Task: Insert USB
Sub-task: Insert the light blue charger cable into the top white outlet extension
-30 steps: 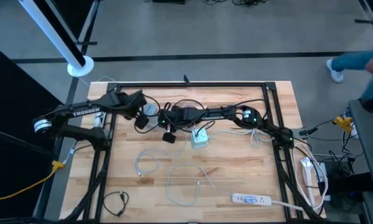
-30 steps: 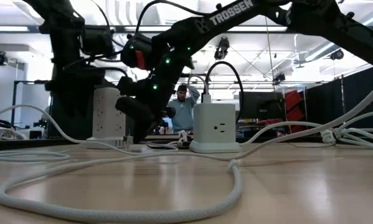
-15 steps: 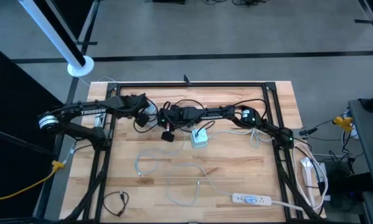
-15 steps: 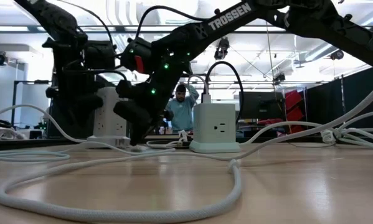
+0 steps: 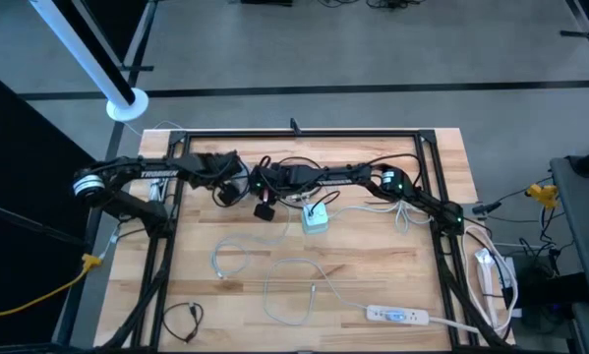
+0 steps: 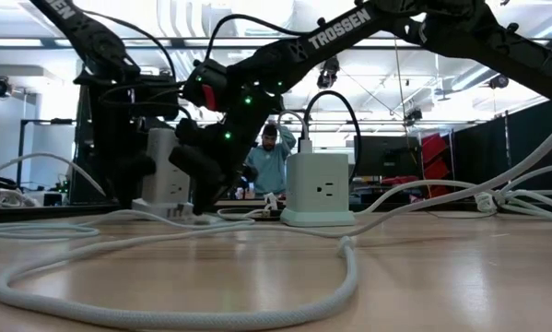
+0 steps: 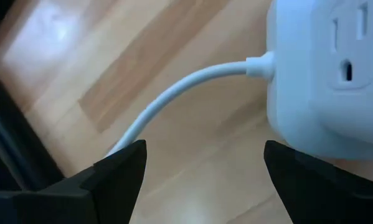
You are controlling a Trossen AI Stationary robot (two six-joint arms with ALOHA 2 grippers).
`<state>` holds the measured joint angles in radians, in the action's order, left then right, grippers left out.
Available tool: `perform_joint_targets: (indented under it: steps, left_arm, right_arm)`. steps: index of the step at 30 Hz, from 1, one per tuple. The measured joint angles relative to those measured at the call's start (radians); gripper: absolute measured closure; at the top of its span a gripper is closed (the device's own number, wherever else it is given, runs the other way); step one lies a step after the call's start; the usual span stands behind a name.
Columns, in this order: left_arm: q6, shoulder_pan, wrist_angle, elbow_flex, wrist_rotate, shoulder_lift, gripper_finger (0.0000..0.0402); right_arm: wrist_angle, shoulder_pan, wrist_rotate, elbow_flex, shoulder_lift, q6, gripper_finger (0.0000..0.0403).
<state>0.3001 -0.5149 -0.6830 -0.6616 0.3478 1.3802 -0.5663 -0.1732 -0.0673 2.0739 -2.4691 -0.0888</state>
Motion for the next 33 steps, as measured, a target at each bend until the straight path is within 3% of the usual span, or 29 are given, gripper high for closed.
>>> perform_joint_targets:
  steps: [19, 33]
  left_arm:
    - [0.064, 0.117, 0.038, 0.056, -0.045, -0.005, 0.0088]
    - [0.091, 0.129, 0.055, 0.056, -0.049, -0.005, 0.0088]
  right_arm:
    - [-0.168, 0.015, 0.027, 0.031, 0.006, -0.049, 0.0403]
    - [-0.18, 0.024, 0.022, 0.049, 0.005, -0.053, 0.0403]
